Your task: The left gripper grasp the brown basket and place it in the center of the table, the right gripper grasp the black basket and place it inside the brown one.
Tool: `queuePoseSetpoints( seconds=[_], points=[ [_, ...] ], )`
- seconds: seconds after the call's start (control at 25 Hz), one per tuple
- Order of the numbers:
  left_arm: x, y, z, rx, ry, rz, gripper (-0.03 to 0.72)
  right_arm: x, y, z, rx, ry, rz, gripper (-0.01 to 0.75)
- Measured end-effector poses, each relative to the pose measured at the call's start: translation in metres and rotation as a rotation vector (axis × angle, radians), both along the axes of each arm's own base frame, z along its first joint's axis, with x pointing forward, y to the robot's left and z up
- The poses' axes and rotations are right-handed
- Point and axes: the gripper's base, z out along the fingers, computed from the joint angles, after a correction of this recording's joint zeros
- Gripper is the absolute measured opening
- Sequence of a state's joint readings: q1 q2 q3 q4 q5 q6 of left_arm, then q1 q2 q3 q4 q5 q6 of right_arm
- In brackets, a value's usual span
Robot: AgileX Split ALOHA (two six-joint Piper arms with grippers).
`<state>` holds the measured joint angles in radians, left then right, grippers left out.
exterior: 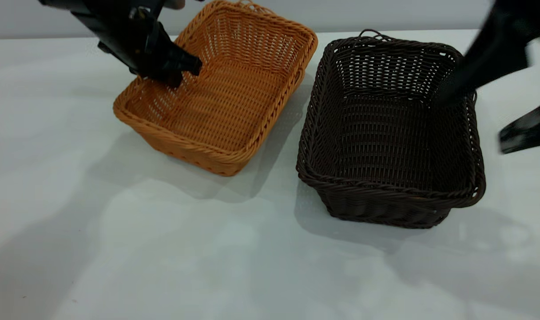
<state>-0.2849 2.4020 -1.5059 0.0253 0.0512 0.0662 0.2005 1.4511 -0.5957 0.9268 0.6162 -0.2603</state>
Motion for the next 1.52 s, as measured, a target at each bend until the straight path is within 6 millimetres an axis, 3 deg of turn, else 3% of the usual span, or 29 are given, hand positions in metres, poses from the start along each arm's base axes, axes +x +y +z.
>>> queuePoseSetpoints(
  seconds=[0.36,0.84,1.16,1.52],
  points=[
    [0.008,-0.002,0.044,-0.015,-0.105,-0.017,0.092,0.02,0.011,-0.054,0.115,0.264,-0.278,0.573],
    [0.016,-0.005,0.054,-0.056,-0.234,-0.021,0.091,0.034,0.015,-0.099,0.191,0.348,-0.441,0.573],
    [0.017,-0.006,0.055,-0.061,-0.251,-0.022,0.09,0.033,0.015,-0.116,0.185,0.395,-0.469,0.573],
    [0.017,-0.006,0.056,-0.063,-0.256,-0.022,0.09,0.03,0.028,-0.111,0.293,0.425,-0.406,0.573]
  ],
)
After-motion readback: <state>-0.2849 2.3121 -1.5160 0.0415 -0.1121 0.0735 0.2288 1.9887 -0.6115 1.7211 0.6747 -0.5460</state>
